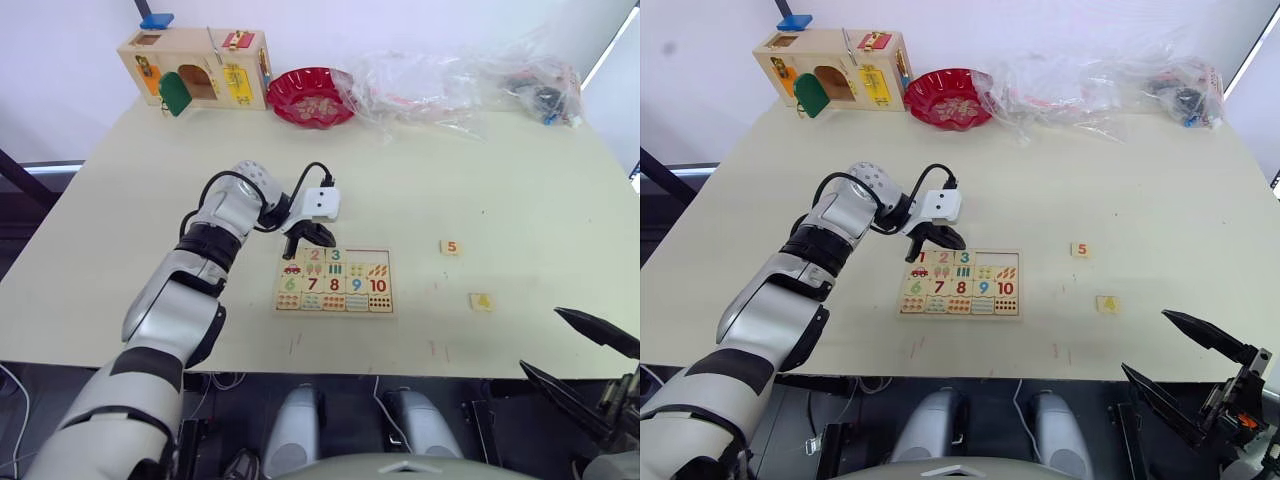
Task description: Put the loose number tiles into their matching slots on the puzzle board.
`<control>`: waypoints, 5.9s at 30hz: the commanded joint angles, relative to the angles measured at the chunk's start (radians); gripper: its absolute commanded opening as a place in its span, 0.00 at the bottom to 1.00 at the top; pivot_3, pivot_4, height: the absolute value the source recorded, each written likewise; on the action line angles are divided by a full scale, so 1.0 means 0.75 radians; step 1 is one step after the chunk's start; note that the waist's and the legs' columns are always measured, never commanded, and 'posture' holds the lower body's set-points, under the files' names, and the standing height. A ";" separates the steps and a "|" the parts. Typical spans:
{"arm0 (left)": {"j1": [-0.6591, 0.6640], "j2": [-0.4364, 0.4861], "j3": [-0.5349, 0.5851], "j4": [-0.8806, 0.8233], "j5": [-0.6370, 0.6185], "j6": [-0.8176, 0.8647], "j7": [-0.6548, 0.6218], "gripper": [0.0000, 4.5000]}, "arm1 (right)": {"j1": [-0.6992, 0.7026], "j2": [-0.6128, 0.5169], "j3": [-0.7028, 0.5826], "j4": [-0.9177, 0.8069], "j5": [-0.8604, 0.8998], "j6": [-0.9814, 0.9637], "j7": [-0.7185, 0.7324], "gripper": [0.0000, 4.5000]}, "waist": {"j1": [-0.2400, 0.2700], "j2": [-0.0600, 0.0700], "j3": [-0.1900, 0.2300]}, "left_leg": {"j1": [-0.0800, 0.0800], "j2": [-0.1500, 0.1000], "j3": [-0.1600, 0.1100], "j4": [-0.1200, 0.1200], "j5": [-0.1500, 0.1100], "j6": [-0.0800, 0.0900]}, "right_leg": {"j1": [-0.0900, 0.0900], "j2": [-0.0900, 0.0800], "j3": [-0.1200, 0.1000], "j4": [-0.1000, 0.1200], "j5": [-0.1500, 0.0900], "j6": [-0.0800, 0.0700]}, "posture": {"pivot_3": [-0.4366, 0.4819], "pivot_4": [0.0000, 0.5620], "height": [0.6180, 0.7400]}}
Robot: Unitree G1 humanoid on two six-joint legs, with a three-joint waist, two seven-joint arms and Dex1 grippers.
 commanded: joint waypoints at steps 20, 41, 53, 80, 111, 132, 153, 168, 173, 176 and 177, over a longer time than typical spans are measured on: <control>0.039 0.070 0.234 -0.110 -0.165 0.153 0.042 0.02 | -0.003 -0.024 0.028 -0.096 0.000 0.062 -0.122 1.00 | -0.007 0.000 0.000 | 0.000 0.000 0.000 0.000 0.000 0.000 | 0.000 0.000 0.000 0.000 0.000 0.000 | 0.48 0.27 1.00; 0.685 -0.162 0.825 -1.054 -0.675 0.681 0.782 0.02 | -0.735 -0.175 0.192 0.637 -0.088 0.056 -0.007 1.00 | -0.034 0.001 -0.001 | 0.004 0.000 -0.001 -0.001 0.000 0.000 | 0.003 0.001 0.001 0.002 0.006 0.001 | 0.48 0.27 1.00; 1.306 0.071 1.169 -1.297 -1.010 0.650 0.594 0.26 | -0.793 -0.289 0.200 0.830 -0.129 0.067 0.180 1.00 | -0.026 0.002 -0.001 | 0.005 0.000 0.002 -0.001 0.000 0.000 | 0.003 -0.001 0.002 0.001 0.006 0.001 | 0.48 0.27 1.00; 1.617 0.310 1.164 -0.964 -1.119 0.222 -0.095 0.99 | -0.891 -0.446 0.443 0.847 -0.418 0.016 0.303 1.00 | -0.034 0.002 -0.002 | 0.004 0.002 0.003 -0.002 0.000 -0.001 | -0.001 -0.004 0.000 0.000 0.002 -0.005 | 0.48 0.27 1.00; 1.557 0.650 0.903 -0.868 -1.382 0.057 -0.221 0.99 | -1.448 -0.538 0.875 1.326 -0.651 -0.031 0.487 1.00 | -0.033 0.003 -0.001 | 0.003 0.003 0.007 -0.003 0.000 0.000 | -0.004 -0.005 0.001 0.000 0.003 -0.005 | 0.48 0.27 1.00; 1.506 0.695 0.760 -0.723 -1.489 -0.103 -0.221 1.00 | -1.437 -0.496 0.930 1.383 -0.717 -0.135 0.521 0.62 | -0.032 0.004 0.000 | 0.003 0.003 0.007 -0.003 0.000 0.000 | -0.004 -0.004 0.001 0.000 0.003 -0.005 | 0.48 0.27 1.00; 1.478 0.704 0.729 -0.698 -1.497 -0.126 -0.221 1.00 | -1.444 -0.494 0.938 1.427 -0.757 -0.203 0.520 0.62 | -0.032 0.004 -0.001 | 0.003 0.003 0.007 -0.003 0.000 0.000 | -0.004 -0.005 0.001 0.000 0.003 -0.005 | 0.48 0.27 1.00; 1.476 0.692 0.722 -0.690 -1.486 -0.133 -0.221 1.00 | -1.452 -0.495 0.938 1.428 -0.760 -0.215 0.526 0.62 | -0.032 0.004 -0.001 | 0.003 0.003 0.007 -0.003 0.000 0.000 | -0.004 -0.005 0.001 0.000 0.003 -0.005 | 0.48 0.27 1.00; 1.468 0.682 0.723 -0.680 -1.486 -0.137 -0.221 1.00 | -1.448 -0.495 0.935 1.418 -0.752 -0.202 0.533 0.56 | -0.032 0.004 -0.001 | 0.003 0.003 0.007 -0.003 0.000 0.000 | -0.004 -0.005 0.001 0.000 0.003 -0.005 | 0.48 0.27 1.00; 1.464 0.671 0.720 -0.677 -1.480 -0.139 -0.221 1.00 | -1.449 -0.490 0.937 1.416 -0.752 -0.198 0.528 0.38 | -0.032 0.004 -0.001 | 0.003 0.003 0.007 -0.003 0.000 0.000 | -0.004 -0.005 0.001 0.000 0.003 -0.005 | 0.48 0.27 1.00; 1.465 0.668 0.720 -0.678 -1.479 -0.138 -0.221 1.00 | -1.448 -0.488 0.936 1.415 -0.752 -0.199 0.526 0.28 | -0.032 0.004 -0.001 | 0.003 0.003 0.007 -0.003 0.000 0.000 | -0.004 -0.005 0.001 0.000 0.003 -0.005 | 0.48 0.27 1.00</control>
